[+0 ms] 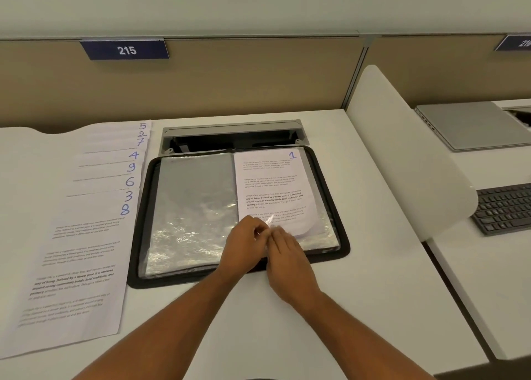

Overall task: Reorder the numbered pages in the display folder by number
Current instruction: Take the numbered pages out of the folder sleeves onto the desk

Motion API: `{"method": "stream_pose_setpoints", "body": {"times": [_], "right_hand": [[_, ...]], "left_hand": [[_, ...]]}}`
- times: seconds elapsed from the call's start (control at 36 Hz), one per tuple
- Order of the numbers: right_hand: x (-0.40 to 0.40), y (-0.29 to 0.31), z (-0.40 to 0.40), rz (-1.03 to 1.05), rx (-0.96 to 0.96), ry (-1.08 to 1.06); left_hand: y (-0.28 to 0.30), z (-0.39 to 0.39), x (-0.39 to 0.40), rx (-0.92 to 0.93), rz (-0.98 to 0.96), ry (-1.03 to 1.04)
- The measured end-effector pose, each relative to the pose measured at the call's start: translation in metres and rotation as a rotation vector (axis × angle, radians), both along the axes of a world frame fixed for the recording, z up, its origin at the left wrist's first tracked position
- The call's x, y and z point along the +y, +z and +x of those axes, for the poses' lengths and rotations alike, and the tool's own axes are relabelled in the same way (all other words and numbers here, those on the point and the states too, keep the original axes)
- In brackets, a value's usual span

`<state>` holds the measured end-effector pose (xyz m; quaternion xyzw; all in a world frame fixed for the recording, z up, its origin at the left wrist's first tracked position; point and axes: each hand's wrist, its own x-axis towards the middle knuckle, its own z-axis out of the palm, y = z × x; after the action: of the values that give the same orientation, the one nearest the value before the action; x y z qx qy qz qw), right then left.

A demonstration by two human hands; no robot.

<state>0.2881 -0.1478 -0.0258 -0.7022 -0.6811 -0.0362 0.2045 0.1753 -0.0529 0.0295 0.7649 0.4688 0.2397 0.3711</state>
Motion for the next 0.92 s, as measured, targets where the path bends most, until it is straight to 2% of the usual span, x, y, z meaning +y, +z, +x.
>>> {"method": "stream_pose_setpoints", "body": {"times": [0.14, 0.22, 0.42, 0.61, 0.92], "right_hand": [[0.007, 0.004, -0.004, -0.201, -0.049, -0.021], [0.007, 0.000, -0.002, -0.159, -0.045, -0.035], [-0.007, 0.007, 0.009, -0.004, -0.184, 0.047], [-0.019, 0.016, 0.011, 0.034, -0.166, 0.056], [-0.123, 0.012, -0.016, -0.025, -0.041, 0.079]], "left_hand": [[-0.002, -0.007, -0.001, -0.006, -0.012, -0.024], [-0.004, -0.013, -0.005, -0.014, -0.013, 0.004], [-0.008, -0.034, -0.017, 0.112, -0.012, -0.016], [-0.007, -0.047, -0.030, 0.124, -0.053, 0.034], [-0.012, -0.051, -0.048, 0.147, -0.092, 0.131]]}}
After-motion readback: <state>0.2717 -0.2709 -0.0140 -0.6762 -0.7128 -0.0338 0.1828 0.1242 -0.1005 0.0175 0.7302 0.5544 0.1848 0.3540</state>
